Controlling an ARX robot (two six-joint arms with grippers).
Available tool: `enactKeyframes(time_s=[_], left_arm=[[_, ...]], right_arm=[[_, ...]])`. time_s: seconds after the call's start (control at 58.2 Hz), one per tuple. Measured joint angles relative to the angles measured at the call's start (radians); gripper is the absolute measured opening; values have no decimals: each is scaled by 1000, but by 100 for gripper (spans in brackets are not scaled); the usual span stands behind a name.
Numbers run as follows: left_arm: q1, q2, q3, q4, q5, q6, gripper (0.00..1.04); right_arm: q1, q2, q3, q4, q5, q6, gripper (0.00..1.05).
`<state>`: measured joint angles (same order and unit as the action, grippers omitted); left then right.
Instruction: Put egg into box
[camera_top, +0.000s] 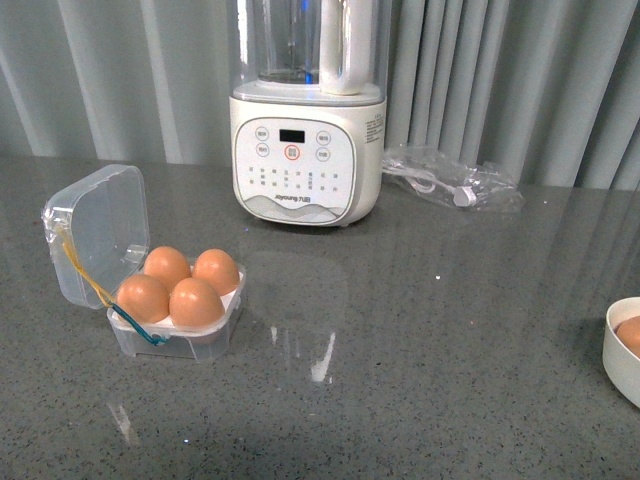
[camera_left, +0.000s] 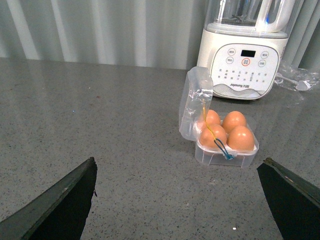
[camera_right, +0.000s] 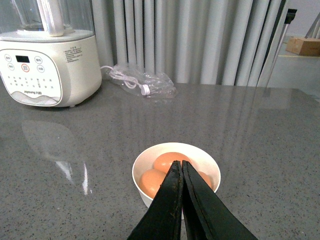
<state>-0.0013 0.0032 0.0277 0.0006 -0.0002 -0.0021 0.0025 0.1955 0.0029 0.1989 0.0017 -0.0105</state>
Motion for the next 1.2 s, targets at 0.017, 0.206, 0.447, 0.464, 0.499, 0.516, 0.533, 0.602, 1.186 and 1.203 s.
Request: enactKeyframes(time_s=[0.017, 0.206, 0.447, 0.464, 0.499, 0.516, 0.533, 0.602, 1.186, 1.203], left_arm=[[0, 0, 0, 0, 0, 0, 98], [0, 0, 0, 0, -1, 0, 98], [0, 0, 0, 0, 0, 0, 98], [0, 0, 0, 0, 0, 0, 98], [0, 0, 0, 0, 0, 0, 98], [0, 0, 0, 0, 0, 0, 98], [0, 0, 0, 0, 0, 0, 98], [0, 0, 0, 0, 0, 0, 98], [0, 0, 0, 0, 0, 0, 98], [0, 0, 0, 0, 0, 0, 98]], right_arm=[[0, -5, 0, -6, 0, 0, 3], [0, -148, 1, -185, -2, 0, 3], [0, -190, 1, -198, -2, 0, 3], [0, -190, 1, -198, -2, 0, 3], [0, -190, 1, -198, -2, 0, 3], [0, -190, 1, -198, -2, 0, 3], [0, -190, 1, -198, -2, 0, 3], [0, -190, 1, -198, -1, 0, 3], [0, -190, 1, -198, -2, 2, 99], [0, -190, 1, -198, -2, 2, 98]])
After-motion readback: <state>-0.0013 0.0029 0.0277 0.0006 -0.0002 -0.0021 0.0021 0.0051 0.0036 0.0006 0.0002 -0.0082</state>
